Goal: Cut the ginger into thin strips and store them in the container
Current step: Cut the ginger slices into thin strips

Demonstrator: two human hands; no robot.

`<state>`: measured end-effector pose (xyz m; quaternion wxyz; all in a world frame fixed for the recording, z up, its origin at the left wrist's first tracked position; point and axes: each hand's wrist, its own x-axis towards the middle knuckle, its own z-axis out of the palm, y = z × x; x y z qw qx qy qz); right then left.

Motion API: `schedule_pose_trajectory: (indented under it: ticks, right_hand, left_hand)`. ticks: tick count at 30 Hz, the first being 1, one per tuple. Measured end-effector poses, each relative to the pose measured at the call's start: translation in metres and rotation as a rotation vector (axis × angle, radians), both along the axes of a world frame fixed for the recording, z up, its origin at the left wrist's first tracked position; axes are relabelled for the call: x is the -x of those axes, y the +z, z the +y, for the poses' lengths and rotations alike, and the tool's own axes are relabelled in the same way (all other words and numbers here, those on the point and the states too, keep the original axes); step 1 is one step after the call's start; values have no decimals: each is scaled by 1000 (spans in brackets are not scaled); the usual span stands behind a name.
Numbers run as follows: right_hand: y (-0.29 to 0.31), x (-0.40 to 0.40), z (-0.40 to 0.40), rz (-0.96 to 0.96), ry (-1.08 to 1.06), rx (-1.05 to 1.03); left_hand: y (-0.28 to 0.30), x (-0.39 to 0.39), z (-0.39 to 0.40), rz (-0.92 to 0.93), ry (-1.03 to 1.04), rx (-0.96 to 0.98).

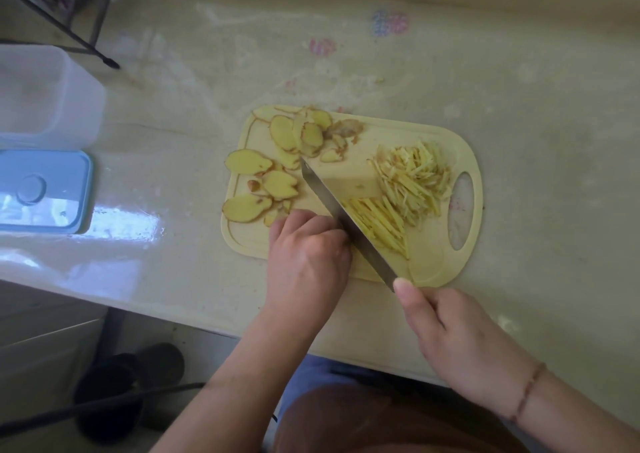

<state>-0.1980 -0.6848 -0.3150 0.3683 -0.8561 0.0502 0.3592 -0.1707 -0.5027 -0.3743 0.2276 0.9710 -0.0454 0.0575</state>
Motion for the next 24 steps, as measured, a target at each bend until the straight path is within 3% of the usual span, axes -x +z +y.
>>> schedule_pose_trajectory:
  ticks: [4,24]
  right_hand:
    - [-1,-10,1,22,-32,-86]
    - [3,11,-8,-29,-37,-40]
  left_hand:
    - [1,0,2,-3,3,34]
    - [-2,8,4,37,77,61]
